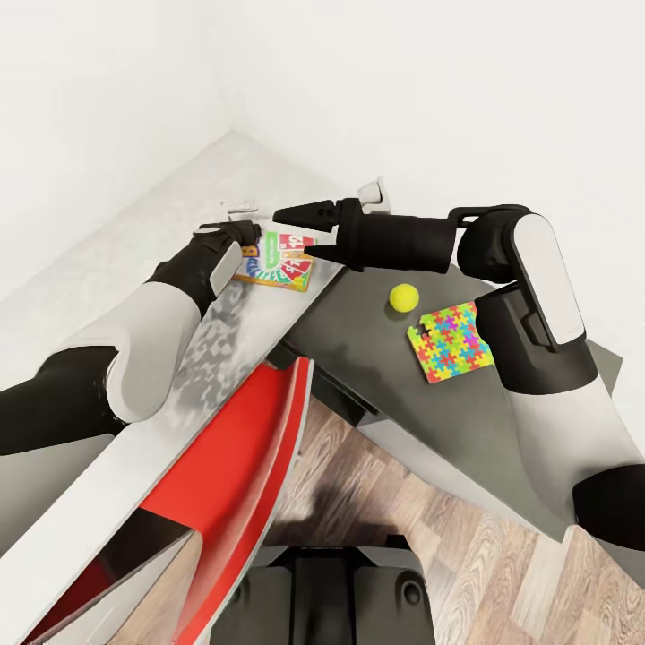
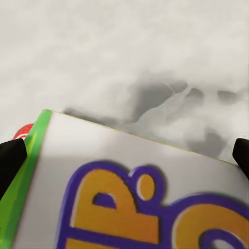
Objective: Put all the toys in the child's room - the three board games (two on the bed and one on the table), the two jigsaw puzzles on the table, and the tennis ball on the table - inside the toy box on the table in the child's room.
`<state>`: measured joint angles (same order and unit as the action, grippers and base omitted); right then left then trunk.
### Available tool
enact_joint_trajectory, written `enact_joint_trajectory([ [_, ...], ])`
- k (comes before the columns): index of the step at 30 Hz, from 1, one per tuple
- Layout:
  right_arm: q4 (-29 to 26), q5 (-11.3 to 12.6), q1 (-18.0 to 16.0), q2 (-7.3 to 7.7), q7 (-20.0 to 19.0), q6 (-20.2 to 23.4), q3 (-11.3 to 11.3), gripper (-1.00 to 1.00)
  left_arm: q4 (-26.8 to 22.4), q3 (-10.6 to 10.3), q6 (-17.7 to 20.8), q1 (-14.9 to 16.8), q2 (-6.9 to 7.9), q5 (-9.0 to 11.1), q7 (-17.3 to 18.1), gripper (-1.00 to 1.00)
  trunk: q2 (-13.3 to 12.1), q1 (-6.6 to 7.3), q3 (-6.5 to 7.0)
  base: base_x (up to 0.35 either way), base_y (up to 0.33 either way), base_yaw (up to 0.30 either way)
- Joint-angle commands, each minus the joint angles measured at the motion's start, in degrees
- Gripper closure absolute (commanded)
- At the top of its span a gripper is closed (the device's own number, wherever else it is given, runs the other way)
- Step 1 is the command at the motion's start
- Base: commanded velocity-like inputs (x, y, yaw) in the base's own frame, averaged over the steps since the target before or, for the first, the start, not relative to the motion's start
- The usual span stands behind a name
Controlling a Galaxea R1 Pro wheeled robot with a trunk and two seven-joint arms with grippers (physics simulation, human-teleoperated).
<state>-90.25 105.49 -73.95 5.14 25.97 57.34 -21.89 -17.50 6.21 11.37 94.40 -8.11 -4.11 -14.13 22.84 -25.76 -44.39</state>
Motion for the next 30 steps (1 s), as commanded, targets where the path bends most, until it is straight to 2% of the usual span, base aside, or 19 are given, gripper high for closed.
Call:
enact_joint_trajectory([
  [1, -0.03, 0.59, -0.06, 0.0, 0.58, -0.04, -0.06, -1.0, 0.01, 0.56, 0.32, -0.01, -0.06, -0.11, -0.02, -1.0, 0.08, -0.03, -0.08, -0.175, 0.0, 0.0],
  [30, -0.02, 0.59, -0.06, -0.01, 0.57, 0.04, -0.08, -1.0, 0.0, 0.62, 0.23, -0.01, -0.07, -0.09, 0.24, -1.0, 0.08, -0.03, -0.08, -0.011, -0.005, 0.0],
])
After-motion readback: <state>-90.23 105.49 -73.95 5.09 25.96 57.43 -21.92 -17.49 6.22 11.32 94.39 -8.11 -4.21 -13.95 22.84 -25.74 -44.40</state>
